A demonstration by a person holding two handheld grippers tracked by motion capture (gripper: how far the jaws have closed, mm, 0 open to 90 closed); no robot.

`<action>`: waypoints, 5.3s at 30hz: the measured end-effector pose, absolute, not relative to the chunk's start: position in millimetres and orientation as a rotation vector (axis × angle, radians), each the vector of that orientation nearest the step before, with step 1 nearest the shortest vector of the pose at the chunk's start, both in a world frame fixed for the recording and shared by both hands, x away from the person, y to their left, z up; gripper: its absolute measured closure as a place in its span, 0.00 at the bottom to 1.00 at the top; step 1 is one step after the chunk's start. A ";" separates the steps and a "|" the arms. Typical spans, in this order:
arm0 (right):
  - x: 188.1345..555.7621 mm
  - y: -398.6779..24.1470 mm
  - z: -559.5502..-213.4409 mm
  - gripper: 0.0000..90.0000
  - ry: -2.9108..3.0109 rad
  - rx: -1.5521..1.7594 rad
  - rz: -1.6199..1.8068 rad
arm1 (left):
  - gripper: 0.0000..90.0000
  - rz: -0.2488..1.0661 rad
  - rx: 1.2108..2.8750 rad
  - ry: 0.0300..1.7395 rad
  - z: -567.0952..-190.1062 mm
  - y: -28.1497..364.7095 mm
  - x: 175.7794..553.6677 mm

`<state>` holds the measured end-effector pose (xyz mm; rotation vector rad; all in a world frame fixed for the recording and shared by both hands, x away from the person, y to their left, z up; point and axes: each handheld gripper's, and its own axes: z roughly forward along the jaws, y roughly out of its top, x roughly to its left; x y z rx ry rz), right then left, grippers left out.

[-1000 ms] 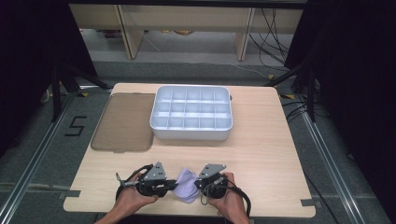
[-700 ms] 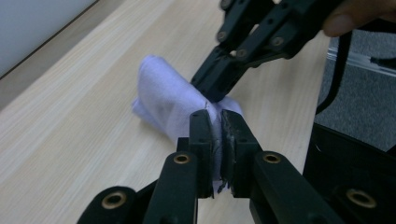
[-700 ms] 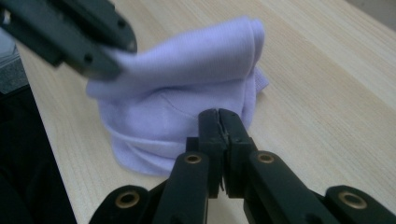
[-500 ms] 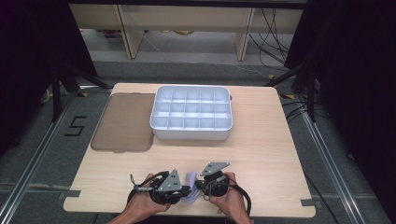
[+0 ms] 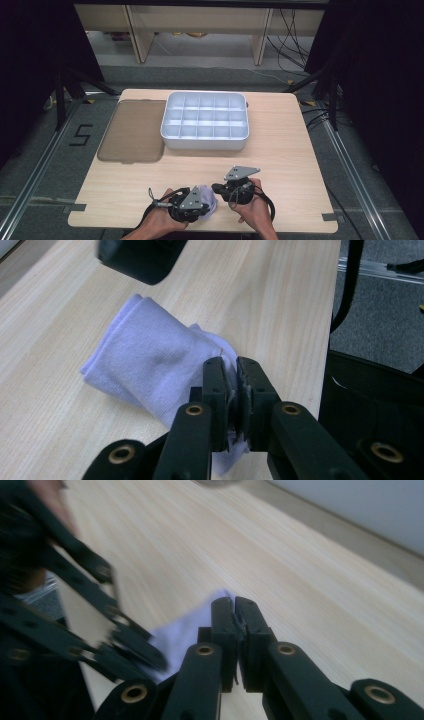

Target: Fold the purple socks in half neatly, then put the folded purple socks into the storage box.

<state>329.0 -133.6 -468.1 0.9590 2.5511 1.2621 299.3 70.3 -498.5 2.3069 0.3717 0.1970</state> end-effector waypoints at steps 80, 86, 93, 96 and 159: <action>338.8 -109.2 -498.3 0.81 2.718 1.022 1.078 | 0.50 0.128 2.179 0.642 -489.8 139.1 313.0; 333.3 -102.2 -494.8 0.81 2.697 0.971 1.011 | 0.41 0.190 2.174 0.713 -495.8 166.6 309.9; 332.2 -100.6 -493.6 0.82 2.693 0.917 1.002 | 0.31 0.238 2.198 0.773 -500.3 184.7 307.3; 330.1 -99.4 -489.8 0.82 2.699 0.933 1.004 | 0.30 0.248 2.202 0.784 -502.6 186.9 306.7; 388.7 -158.4 -356.7 0.82 2.512 1.016 0.762 | 0.25 0.255 2.180 0.830 -503.7 190.0 312.0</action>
